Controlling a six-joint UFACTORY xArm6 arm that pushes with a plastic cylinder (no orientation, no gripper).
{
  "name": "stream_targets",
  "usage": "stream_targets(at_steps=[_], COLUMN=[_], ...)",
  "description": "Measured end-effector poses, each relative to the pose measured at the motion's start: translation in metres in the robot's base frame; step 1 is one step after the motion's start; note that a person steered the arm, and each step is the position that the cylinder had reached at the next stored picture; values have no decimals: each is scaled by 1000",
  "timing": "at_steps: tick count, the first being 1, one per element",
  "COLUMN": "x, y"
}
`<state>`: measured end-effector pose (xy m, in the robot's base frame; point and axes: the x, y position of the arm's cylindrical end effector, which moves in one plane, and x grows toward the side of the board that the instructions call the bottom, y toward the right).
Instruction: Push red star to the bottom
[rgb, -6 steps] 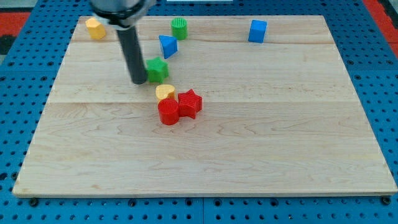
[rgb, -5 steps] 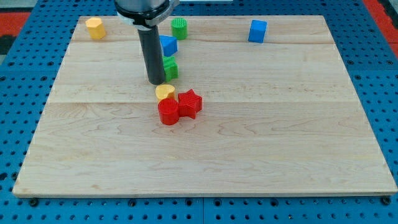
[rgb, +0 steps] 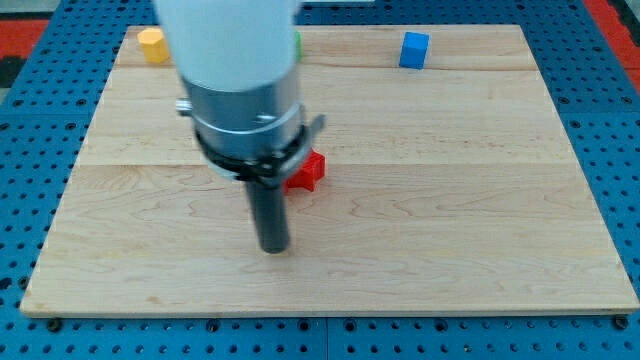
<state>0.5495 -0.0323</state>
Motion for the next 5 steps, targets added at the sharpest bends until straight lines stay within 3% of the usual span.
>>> stream_targets(at_steps=[2,3,5], x=[-116,-152,-93], y=[90,38,12])
